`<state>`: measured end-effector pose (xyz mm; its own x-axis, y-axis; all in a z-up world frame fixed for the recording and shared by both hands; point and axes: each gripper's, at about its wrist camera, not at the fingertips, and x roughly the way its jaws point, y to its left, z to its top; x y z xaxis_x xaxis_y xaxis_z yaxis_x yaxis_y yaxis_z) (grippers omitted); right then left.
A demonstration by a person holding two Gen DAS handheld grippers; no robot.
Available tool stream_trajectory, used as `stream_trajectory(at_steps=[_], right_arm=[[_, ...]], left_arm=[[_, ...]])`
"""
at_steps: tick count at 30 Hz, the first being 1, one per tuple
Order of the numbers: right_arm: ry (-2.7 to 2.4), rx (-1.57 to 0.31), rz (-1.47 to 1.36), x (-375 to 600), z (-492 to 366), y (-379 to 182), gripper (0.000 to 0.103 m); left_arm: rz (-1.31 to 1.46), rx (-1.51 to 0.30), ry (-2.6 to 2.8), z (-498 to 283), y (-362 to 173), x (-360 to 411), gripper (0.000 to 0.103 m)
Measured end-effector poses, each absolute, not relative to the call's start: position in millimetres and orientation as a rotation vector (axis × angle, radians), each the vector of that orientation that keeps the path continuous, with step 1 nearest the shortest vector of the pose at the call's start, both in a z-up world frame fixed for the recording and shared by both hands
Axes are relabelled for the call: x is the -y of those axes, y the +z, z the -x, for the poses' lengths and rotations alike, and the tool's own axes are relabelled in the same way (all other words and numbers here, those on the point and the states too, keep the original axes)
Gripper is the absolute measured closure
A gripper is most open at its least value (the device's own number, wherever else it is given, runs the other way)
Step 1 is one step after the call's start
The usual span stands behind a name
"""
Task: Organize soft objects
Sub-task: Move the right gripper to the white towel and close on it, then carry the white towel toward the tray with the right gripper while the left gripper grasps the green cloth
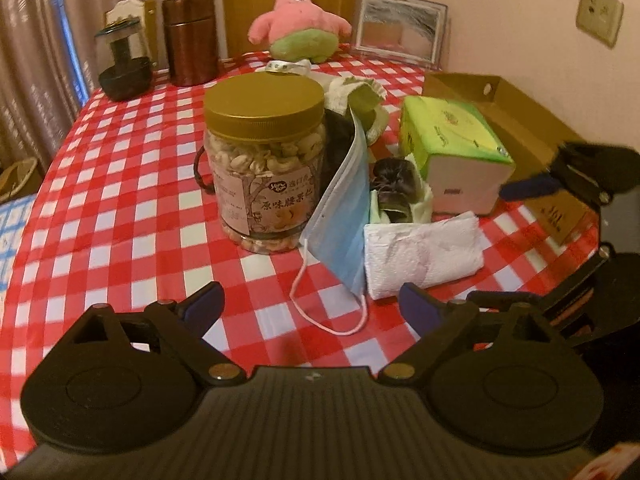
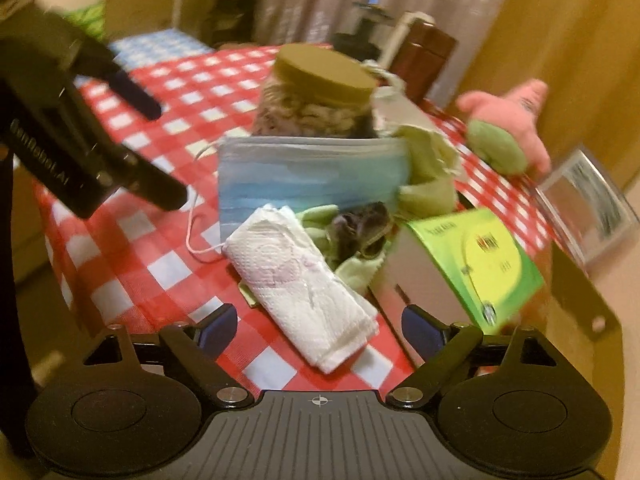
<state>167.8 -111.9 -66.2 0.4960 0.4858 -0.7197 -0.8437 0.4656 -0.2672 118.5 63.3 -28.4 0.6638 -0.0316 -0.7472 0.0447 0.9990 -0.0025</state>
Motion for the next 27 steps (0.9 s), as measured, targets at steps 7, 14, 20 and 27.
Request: stream_trajectory(at_steps=[7, 14, 20, 27], right_arm=[[0.95, -0.579, 0.833, 92, -180, -84, 0.028], [1.012, -0.565, 0.953, 79, -183, -100, 0.037], [0.999, -0.582, 0.926, 81, -184, -103, 0.056], [0.933, -0.636, 0.79, 92, -178, -88, 0.07]], left_arm=[[-0.106, -0.857, -0.105, -131, -35, -65, 0.016], [-0.125, -0.856, -0.135, -132, -39, -65, 0.017], [-0.103, -0.86, -0.138, -128, -39, -66, 0.017], [-0.074, -0.85, -0.145, -121, -33, -60, 0.019]])
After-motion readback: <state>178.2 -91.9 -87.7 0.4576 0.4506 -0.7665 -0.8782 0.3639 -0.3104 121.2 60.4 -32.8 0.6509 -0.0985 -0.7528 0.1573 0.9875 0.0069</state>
